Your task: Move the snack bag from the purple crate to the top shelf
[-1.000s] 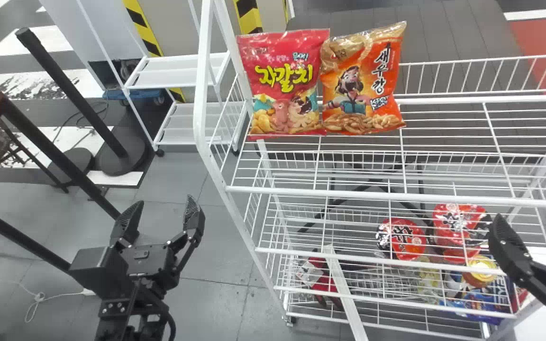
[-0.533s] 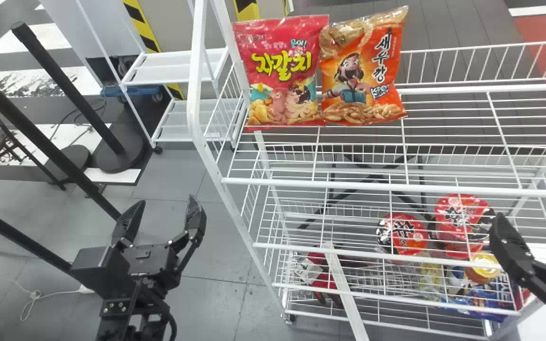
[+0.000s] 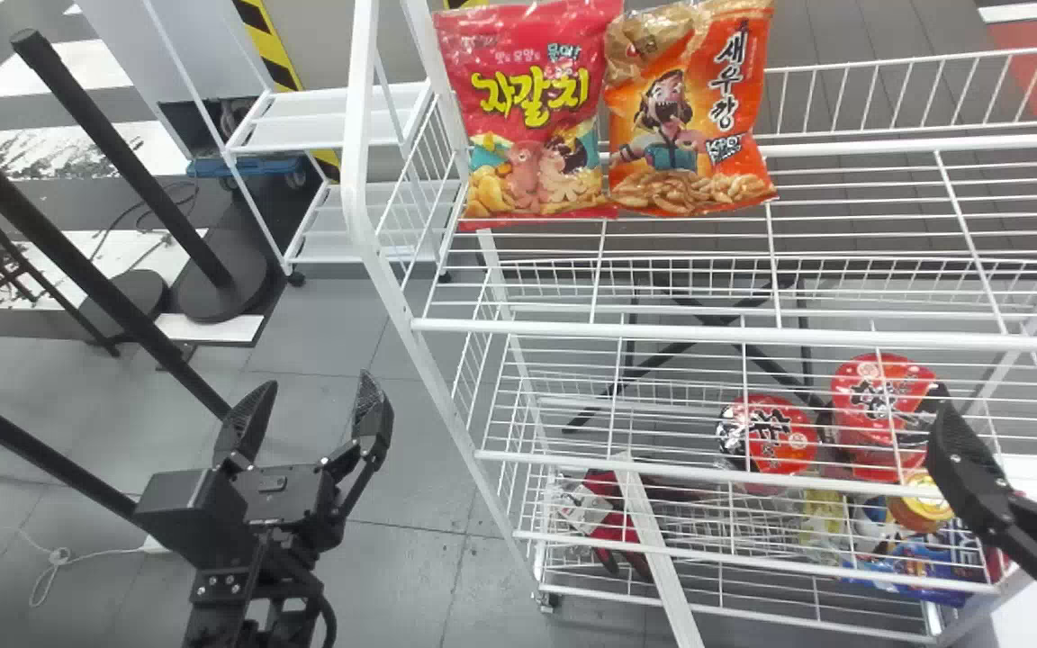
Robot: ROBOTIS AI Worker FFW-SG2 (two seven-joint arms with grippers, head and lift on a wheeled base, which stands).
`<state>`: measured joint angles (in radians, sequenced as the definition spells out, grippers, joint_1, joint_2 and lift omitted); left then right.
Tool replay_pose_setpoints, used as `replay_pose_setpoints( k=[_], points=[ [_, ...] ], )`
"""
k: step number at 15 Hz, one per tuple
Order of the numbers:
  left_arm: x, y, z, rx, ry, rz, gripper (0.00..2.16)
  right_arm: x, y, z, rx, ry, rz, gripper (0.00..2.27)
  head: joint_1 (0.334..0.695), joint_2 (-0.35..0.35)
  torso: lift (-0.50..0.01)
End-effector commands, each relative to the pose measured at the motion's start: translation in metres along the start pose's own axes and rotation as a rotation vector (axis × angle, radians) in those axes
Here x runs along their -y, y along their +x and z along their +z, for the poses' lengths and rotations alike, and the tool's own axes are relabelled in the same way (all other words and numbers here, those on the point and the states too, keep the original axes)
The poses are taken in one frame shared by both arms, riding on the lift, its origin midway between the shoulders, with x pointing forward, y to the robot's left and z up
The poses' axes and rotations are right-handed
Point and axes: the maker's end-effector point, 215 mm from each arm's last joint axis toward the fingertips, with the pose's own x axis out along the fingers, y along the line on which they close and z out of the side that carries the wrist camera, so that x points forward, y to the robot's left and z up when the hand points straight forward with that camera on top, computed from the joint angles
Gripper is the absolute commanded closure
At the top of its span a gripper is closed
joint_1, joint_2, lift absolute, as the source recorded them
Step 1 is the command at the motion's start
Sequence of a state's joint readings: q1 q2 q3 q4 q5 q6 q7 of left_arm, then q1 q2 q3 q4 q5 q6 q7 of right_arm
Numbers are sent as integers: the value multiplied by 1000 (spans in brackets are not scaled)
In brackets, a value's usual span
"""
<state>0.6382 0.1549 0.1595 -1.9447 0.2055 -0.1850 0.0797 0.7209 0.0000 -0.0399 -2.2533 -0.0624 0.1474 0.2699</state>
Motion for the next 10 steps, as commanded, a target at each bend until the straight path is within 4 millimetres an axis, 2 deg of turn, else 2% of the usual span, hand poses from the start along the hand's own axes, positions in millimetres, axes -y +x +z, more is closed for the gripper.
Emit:
replay_pose_setpoints(
  k=[1,10],
  points=[
    [0,0,-1,-1,0,0,134,0,0,-1,-2,0,-1,157,695,245,-121],
    [1,-1,-3,-6,-3,-1,137,2,3,-5,-9,9,1,154,695,242,-156]
  ],
)
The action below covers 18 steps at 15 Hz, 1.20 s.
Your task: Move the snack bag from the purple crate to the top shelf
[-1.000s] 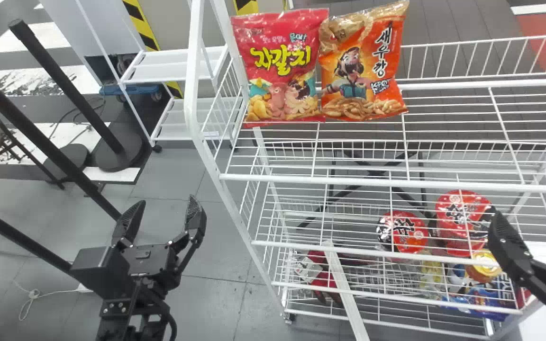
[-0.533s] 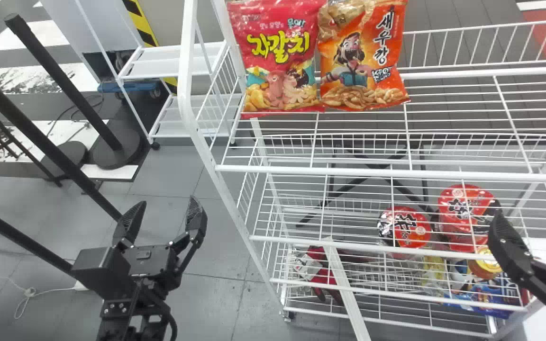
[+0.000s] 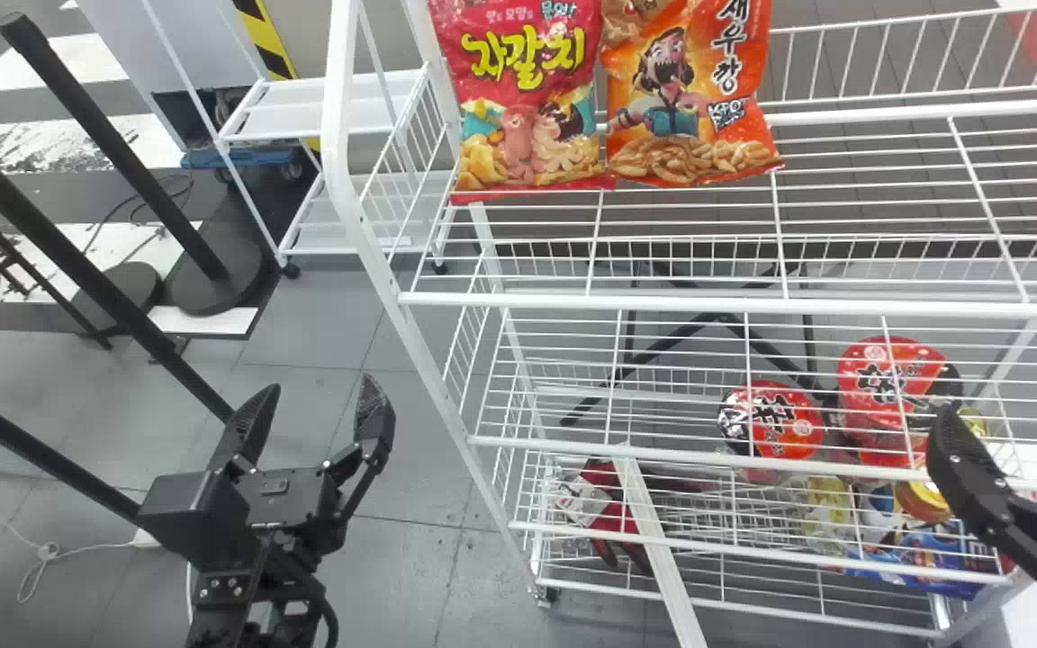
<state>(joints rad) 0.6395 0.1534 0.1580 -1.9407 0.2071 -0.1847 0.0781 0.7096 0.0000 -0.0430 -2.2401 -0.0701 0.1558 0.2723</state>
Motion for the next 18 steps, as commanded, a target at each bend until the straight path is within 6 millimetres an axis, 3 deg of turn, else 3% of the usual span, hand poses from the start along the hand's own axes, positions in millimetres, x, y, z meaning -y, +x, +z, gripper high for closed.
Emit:
replay_pose_setpoints(
  k=[1,18],
  points=[
    [0,0,0,0,0,0,137,0,1,-1,-1,2,0,154,695,242,-160],
    [0,0,-2,-4,-3,0,137,0,1,-3,-3,4,0,154,695,243,-228]
  ],
)
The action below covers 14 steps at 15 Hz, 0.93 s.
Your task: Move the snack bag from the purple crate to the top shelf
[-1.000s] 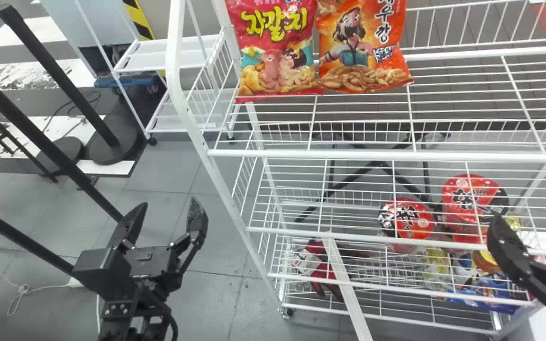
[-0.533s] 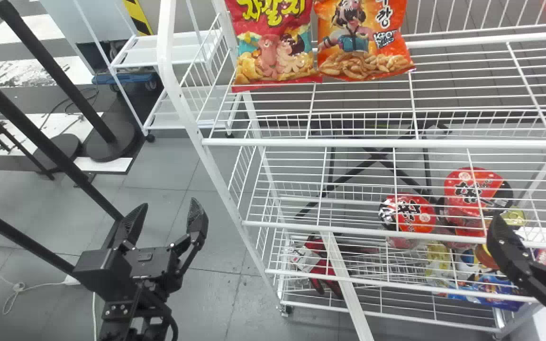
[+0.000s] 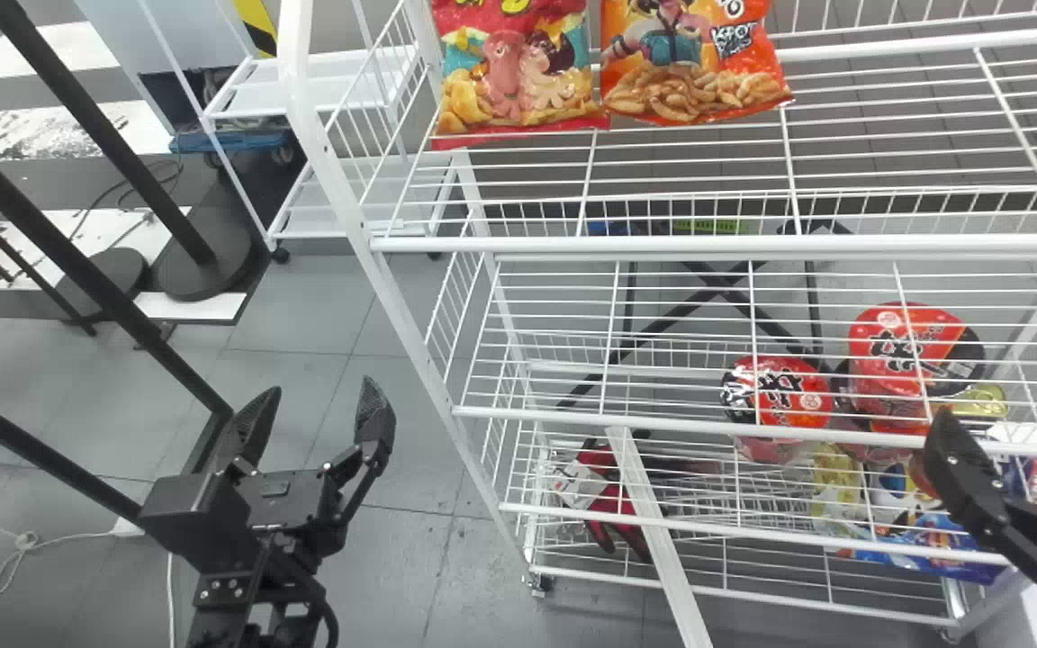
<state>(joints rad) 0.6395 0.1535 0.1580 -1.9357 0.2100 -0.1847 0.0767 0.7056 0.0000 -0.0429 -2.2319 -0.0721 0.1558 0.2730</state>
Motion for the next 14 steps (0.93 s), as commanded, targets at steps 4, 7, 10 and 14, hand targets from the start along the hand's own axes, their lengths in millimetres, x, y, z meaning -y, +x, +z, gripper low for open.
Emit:
replay_pose_setpoints(
  k=[4,7,10,14],
  points=[
    [0,0,0,0,0,0,137,0,0,-2,-3,2,-1,154,695,243,-244],
    [0,0,0,0,1,0,137,0,0,-3,-5,4,-1,154,695,243,-256],
    [1,0,-1,-2,-1,-1,137,0,1,-3,-4,4,-1,154,695,243,-268],
    [1,-1,-1,-2,-1,-3,137,-1,0,-3,-4,4,1,154,695,242,-283]
  ],
)
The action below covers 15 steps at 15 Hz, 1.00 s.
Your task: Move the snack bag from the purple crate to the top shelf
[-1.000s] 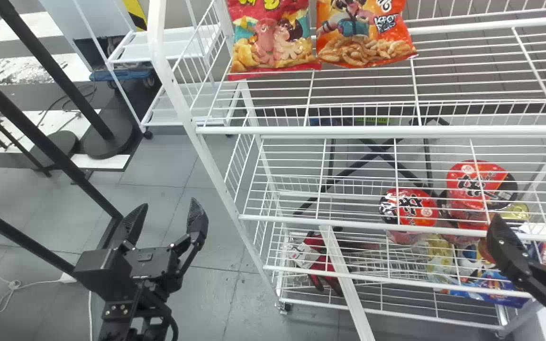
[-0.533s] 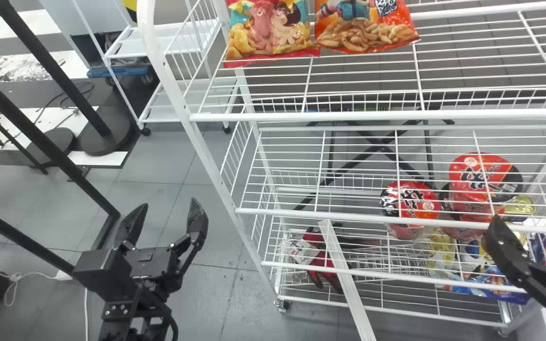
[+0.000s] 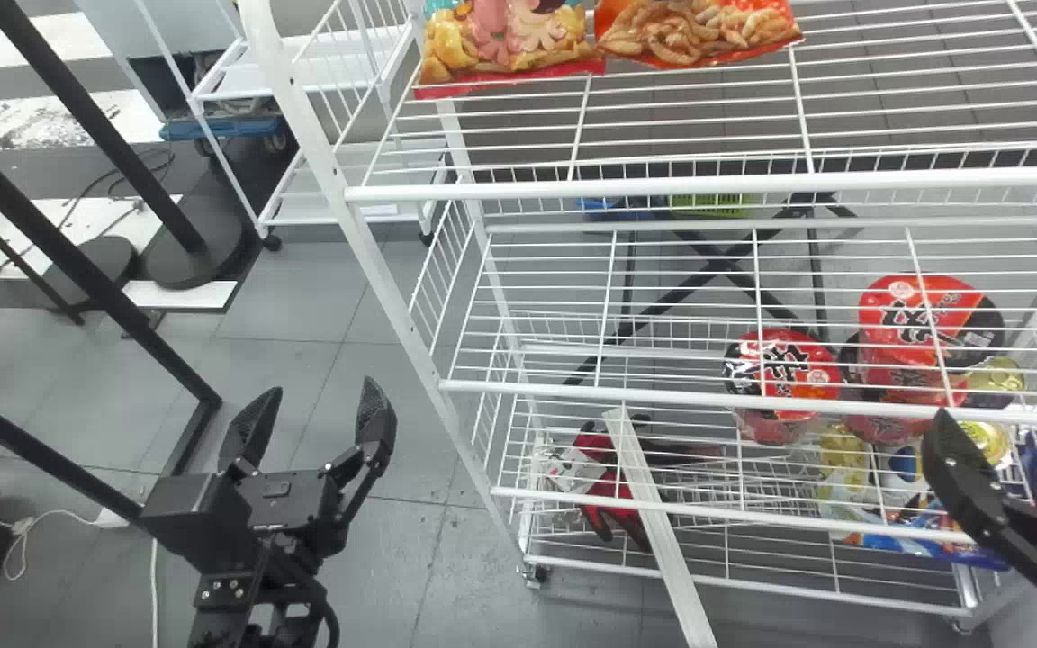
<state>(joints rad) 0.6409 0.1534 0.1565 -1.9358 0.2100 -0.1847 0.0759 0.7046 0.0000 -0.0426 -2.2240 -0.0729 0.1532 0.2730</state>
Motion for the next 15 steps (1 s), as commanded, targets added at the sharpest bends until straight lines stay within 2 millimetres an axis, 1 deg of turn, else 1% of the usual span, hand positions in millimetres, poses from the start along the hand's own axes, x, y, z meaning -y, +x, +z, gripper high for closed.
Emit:
replay_pose_setpoints(
  k=[1,7,15],
  points=[
    [1,0,1,1,1,-2,137,-1,0,0,0,2,1,154,695,242,-287],
    [1,-1,3,5,2,-4,137,-5,-1,5,7,0,6,154,695,246,-311],
    [1,-2,3,5,3,-4,137,-6,-2,4,5,-1,7,154,695,248,-343]
  ],
)
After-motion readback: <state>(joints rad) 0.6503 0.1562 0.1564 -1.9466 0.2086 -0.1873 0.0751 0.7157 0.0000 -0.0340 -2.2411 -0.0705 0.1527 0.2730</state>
